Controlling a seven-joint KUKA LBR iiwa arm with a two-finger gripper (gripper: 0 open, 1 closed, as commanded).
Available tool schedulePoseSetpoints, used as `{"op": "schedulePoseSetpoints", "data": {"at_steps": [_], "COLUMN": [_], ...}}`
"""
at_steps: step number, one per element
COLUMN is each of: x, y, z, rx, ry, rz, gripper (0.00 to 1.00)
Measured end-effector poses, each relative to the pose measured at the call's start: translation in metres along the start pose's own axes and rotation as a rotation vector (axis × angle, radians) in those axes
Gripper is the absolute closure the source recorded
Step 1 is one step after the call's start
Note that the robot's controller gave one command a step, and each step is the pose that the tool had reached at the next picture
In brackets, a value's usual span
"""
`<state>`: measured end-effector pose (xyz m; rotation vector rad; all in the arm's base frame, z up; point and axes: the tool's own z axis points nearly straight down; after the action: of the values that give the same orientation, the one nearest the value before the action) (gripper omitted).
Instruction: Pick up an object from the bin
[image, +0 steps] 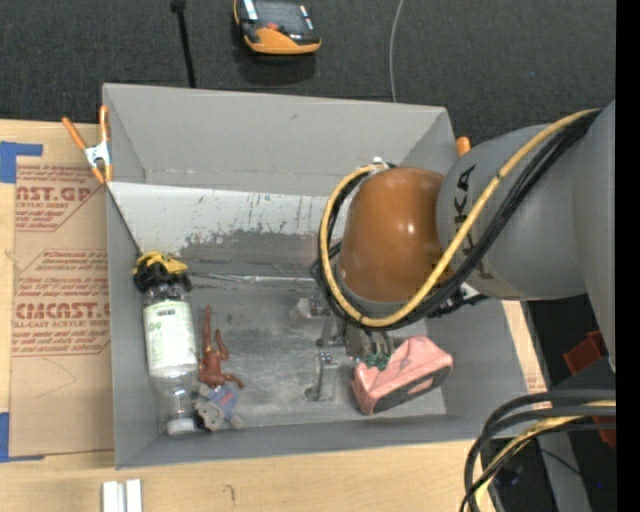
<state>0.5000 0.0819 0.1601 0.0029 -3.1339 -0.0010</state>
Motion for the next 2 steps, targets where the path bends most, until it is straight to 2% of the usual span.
{"op": "schedulePoseSetpoints", "data": {"at_steps": [1,2], "x": [-0.002,0.007], "y": [0.0,-0.03], "z": [-0.004,0.021], "rx": [-0.001,-0.002], "ry": [-0.008,-0.011], "rz": [0.001,0.047], "gripper": [0.0,0.0]}}
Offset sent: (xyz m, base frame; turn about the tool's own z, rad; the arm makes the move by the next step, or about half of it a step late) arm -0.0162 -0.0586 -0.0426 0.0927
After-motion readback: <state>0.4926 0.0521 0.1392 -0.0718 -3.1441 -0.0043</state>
